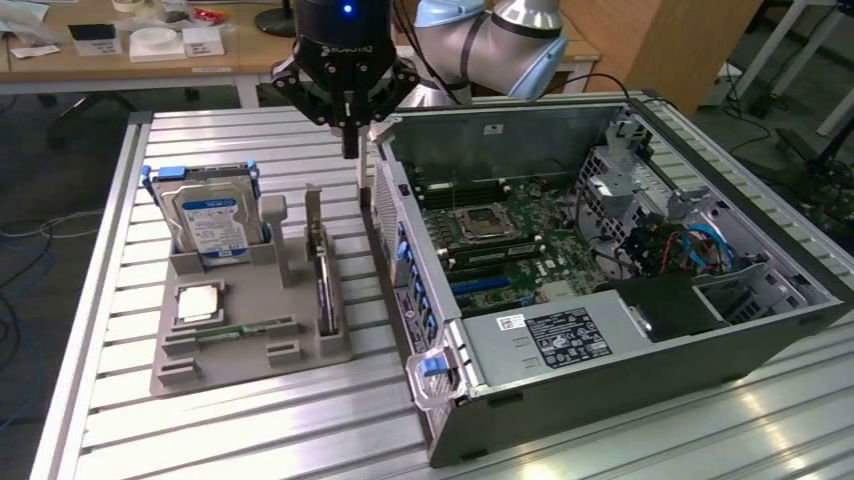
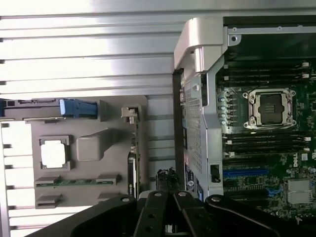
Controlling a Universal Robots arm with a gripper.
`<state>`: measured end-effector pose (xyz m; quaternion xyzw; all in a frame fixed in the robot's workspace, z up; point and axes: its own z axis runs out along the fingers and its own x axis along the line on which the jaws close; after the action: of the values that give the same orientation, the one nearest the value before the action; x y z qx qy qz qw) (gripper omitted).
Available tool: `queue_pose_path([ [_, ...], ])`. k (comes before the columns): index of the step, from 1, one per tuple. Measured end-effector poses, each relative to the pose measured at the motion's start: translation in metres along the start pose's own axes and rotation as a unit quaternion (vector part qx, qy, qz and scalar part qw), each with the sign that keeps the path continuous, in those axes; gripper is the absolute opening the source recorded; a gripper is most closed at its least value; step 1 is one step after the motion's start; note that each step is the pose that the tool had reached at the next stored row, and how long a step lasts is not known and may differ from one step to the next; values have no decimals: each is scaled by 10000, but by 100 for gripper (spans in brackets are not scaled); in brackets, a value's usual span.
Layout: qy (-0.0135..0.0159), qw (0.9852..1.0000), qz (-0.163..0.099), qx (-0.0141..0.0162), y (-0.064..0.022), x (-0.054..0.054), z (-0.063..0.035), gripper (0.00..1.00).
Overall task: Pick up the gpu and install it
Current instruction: 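Reach for the gpu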
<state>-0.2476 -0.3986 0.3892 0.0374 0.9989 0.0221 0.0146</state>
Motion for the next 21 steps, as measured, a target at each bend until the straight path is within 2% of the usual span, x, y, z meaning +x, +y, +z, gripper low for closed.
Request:
queue_pose_path([
  [13,-1,10000,4,0,-21,272,13,11],
  [21,0,10000,4,0,-36,292,13,11],
])
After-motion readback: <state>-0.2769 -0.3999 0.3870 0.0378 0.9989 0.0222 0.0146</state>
